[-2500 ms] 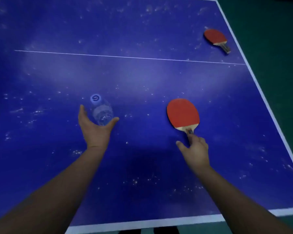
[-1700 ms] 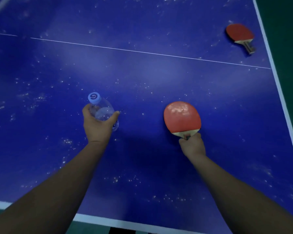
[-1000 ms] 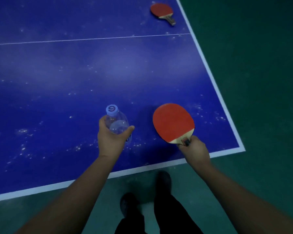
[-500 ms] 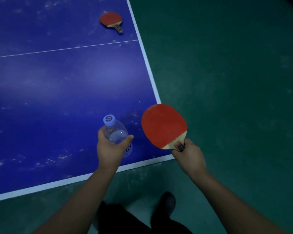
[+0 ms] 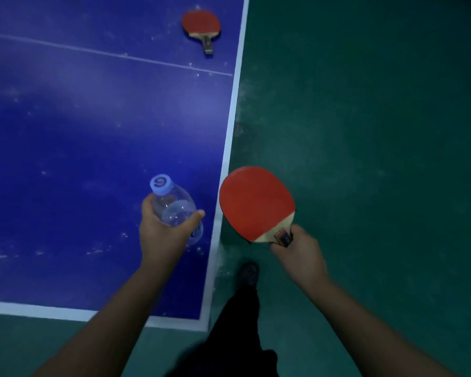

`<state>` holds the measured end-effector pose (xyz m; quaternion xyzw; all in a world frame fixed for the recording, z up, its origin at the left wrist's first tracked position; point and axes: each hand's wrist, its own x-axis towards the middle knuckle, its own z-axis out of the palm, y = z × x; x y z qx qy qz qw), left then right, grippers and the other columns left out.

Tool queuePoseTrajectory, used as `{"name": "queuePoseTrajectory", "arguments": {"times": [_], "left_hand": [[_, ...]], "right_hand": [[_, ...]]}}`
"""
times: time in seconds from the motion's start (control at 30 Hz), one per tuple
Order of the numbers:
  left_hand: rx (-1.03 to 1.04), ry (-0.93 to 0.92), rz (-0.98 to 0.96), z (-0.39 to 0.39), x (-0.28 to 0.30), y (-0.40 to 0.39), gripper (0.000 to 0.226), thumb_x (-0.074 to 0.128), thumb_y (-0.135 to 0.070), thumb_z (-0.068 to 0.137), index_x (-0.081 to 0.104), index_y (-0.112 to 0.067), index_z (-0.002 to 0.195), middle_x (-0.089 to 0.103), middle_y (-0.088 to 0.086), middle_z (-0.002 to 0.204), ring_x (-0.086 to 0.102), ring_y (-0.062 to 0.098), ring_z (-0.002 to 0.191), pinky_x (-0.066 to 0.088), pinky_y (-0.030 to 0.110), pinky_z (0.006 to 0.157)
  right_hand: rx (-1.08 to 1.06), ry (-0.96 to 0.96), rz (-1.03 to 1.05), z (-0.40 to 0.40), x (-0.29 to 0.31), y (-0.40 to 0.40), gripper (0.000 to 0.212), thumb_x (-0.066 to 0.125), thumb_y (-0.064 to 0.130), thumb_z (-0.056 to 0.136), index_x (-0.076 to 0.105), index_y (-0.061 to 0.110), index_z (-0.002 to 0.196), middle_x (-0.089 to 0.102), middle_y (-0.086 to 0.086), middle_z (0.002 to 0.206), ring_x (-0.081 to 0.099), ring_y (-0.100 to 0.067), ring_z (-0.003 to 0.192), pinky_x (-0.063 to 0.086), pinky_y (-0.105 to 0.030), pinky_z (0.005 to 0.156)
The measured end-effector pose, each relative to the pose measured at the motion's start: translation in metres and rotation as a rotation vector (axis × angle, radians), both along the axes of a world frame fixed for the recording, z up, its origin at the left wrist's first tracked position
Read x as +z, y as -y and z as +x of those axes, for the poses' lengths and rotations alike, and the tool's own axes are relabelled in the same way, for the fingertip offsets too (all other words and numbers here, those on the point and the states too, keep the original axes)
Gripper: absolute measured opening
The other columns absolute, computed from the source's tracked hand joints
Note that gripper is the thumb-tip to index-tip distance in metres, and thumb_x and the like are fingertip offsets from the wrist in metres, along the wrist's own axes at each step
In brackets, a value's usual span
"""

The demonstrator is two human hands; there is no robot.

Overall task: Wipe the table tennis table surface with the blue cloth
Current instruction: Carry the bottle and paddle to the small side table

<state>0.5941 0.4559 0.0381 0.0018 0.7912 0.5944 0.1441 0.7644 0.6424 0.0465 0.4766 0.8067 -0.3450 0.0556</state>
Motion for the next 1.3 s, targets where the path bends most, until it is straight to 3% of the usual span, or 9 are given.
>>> {"name": "queuePoseTrajectory", "arguments": {"times": [0.2,0.3,0.47,0.57,0.73,0.83,1.07,1.13,1.3], "left_hand": [[0.133,0.014,0.004,-0.036,-0.012,-0.096,0.072,0.093,-0.023,0.067,0.052,-0.021,0.127,0.064,-0.008,0.121,0.063,-0.003,0.102,0.051,0.013,0.081],[0.179,-0.004,-0.029,-0.052,-0.006,-0.132,0.070,0.092,-0.024,0.067,0.053,-0.018,0.124,0.064,-0.006,0.118,0.064,0.006,0.102,0.053,0.024,0.086],[0.256,0.008,-0.049,-0.083,0.002,-0.186,0.074,0.093,-0.028,0.066,0.052,-0.023,0.127,0.063,-0.014,0.115,0.062,-0.003,0.100,0.055,0.028,0.087],[0.314,-0.008,-0.076,-0.111,0.003,-0.221,0.077,0.093,-0.030,0.066,0.050,-0.023,0.129,0.062,-0.011,0.118,0.062,0.004,0.104,0.055,0.033,0.090],[0.425,-0.027,-0.113,-0.163,0.005,-0.286,0.077,0.092,-0.030,0.067,0.049,-0.022,0.131,0.061,-0.007,0.120,0.062,0.009,0.103,0.051,0.025,0.085],[0.507,-0.023,-0.123,-0.192,0.009,-0.319,0.076,0.093,-0.027,0.067,0.050,-0.021,0.129,0.062,-0.007,0.117,0.062,0.002,0.099,0.052,0.028,0.087],[0.614,-0.030,-0.161,-0.256,0.011,-0.360,0.080,0.093,-0.031,0.066,0.049,-0.023,0.133,0.060,-0.008,0.122,0.060,0.014,0.105,0.049,0.032,0.088],[0.625,-0.039,-0.168,-0.278,0.010,-0.365,0.079,0.092,-0.033,0.066,0.049,-0.024,0.132,0.060,-0.010,0.121,0.060,0.010,0.103,0.049,0.030,0.086],[0.619,-0.050,-0.152,-0.337,0.004,-0.364,0.076,0.091,-0.034,0.067,0.050,-0.025,0.130,0.057,-0.028,0.112,0.057,-0.016,0.095,0.046,0.014,0.078]], "right_hand": [[0.127,0.037,-0.011,-0.058,-0.005,-0.110,0.021,0.070,0.025,0.082,0.051,0.017,0.083,0.056,0.011,0.076,0.052,-0.002,0.065,0.034,-0.025,0.049],[0.186,0.033,0.004,-0.089,-0.001,-0.156,0.023,0.071,0.026,0.082,0.049,0.017,0.081,0.056,0.010,0.075,0.050,-0.002,0.065,0.033,-0.024,0.049],[0.165,-0.019,-0.037,-0.143,-0.001,-0.226,0.027,0.074,0.025,0.078,0.048,0.020,0.074,0.057,0.007,0.072,0.054,-0.014,0.065,0.034,-0.028,0.053],[0.203,-0.051,-0.052,-0.185,-0.003,-0.264,0.029,0.074,0.023,0.077,0.046,0.019,0.071,0.055,0.007,0.069,0.051,-0.011,0.061,0.033,-0.026,0.051],[0.288,-0.076,-0.106,-0.258,-0.010,-0.328,0.024,0.072,0.025,0.079,0.050,0.018,0.075,0.059,0.006,0.072,0.054,-0.008,0.063,0.039,-0.028,0.053],[0.303,-0.099,-0.160,-0.305,-0.012,-0.358,0.022,0.072,0.025,0.080,0.052,0.018,0.077,0.060,0.004,0.073,0.053,-0.011,0.061,0.039,-0.029,0.053],[0.361,-0.157,-0.197,-0.426,-0.024,-0.388,0.026,0.075,0.033,0.084,0.054,0.017,0.085,0.060,0.006,0.078,0.055,-0.009,0.065,0.036,-0.026,0.052],[0.358,-0.173,-0.213,-0.461,-0.029,-0.389,0.025,0.075,0.030,0.084,0.055,0.015,0.087,0.059,0.008,0.078,0.056,-0.011,0.066,0.034,-0.025,0.052],[0.293,-0.168,-0.250,-0.545,-0.050,-0.382,0.026,0.074,0.030,0.084,0.058,0.010,0.092,0.066,-0.004,0.087,0.063,-0.027,0.079,0.044,-0.030,0.066]]}}
